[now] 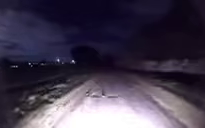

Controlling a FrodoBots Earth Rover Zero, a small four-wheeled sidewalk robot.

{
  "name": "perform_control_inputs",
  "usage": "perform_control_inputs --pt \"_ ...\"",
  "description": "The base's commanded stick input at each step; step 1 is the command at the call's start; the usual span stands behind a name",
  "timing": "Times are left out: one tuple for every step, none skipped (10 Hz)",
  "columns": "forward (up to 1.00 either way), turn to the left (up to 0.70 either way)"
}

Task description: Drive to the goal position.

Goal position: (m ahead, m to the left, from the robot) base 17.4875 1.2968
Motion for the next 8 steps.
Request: perform_control_inputs --pt "0.85 0.0" --pt "0.85 0.0" --pt "0.85 -0.12" --pt "0.85 -0.22" --pt "0.85 -0.32" --pt "0.85 -0.34" --pt "0.85 -0.34" --pt "0.85 -0.34"
